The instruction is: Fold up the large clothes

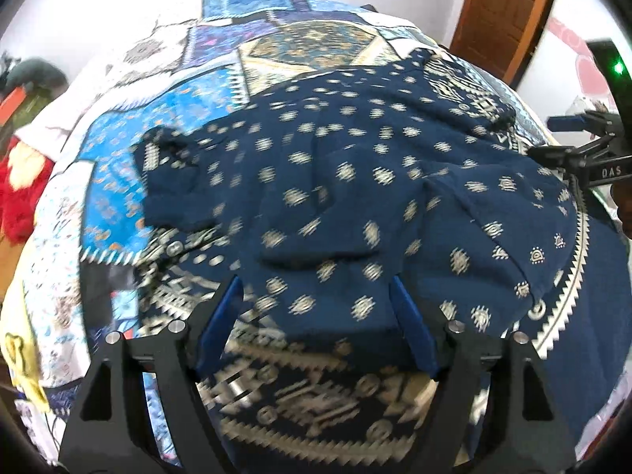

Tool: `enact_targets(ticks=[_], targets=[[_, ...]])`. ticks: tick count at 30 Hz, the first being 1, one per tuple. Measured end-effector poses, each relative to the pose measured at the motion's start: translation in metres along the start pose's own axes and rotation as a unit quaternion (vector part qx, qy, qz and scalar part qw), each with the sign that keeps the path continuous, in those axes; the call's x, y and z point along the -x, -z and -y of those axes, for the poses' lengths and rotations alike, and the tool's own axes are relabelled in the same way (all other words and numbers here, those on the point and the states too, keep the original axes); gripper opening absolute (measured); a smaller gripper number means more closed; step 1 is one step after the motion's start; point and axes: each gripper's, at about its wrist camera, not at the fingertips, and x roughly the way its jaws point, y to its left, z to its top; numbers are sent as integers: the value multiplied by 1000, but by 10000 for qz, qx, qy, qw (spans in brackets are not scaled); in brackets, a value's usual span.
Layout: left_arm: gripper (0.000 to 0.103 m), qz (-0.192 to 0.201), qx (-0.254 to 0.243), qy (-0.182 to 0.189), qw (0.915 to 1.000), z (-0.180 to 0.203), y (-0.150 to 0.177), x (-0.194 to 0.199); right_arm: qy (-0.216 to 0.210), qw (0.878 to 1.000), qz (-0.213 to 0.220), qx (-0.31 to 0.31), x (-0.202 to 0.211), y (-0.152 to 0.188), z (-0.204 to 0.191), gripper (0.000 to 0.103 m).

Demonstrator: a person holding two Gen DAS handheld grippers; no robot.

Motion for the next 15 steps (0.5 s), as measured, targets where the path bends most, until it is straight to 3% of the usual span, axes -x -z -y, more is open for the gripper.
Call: enact_targets(ticks=[3,7,11,15], targets=[[77,40,489,-91,9988,-35,-2,16,23,9997,137,-213,11,-1,15,98],[78,207,1047,-467,9932,-84,-17,25,-293,9982,287,-448,21,-13,29,98],[79,113,1751,-324,9840,-134,-38,7,-521,9962,364,-603,15,-31,34,98],[79,-136,2068,-222,9780,-166,-55,-27,-707,9941,273,-771,-7,-52,43,98]])
